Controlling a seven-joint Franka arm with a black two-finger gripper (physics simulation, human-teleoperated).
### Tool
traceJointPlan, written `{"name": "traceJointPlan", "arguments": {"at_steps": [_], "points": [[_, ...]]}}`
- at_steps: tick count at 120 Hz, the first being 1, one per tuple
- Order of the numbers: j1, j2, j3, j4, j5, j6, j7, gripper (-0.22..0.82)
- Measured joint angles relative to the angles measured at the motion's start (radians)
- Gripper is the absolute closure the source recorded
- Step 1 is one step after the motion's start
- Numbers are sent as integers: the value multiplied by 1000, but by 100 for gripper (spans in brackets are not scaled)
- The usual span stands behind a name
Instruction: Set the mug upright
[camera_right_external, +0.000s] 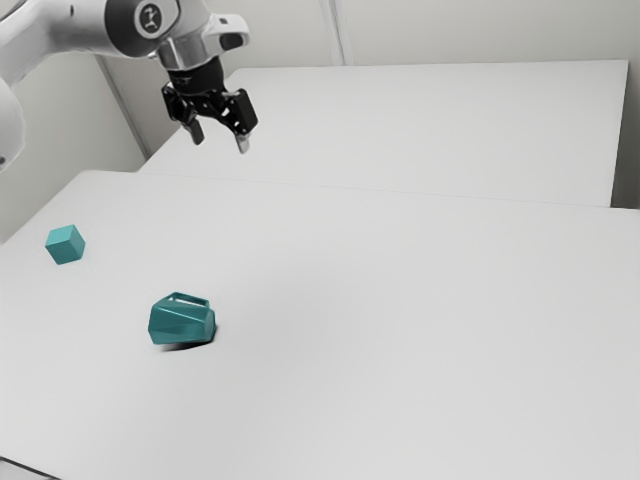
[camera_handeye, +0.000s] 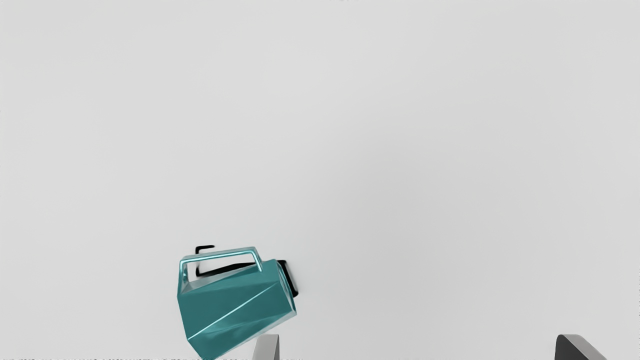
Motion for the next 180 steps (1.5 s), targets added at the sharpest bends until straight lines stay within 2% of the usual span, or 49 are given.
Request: {"name": "traceJointPlan", "arguments": {"at_steps": [39,49,65,82,111,136,180], "points": [[2,-36,-18,-29,-9,-19,-34,0],[7,-69,-19,-92,-30,-15,-39,0],[26,-172,-16,-279,-90,30,-47,0],[91,-256,-15,-481,-193,95,-53,0],[172,-292,-7,-631,-330,99,-39,0],[296,-299,-5,-743,-451,126,107,0],[509,-285,-4,-841,-592,187,515,0]]}}
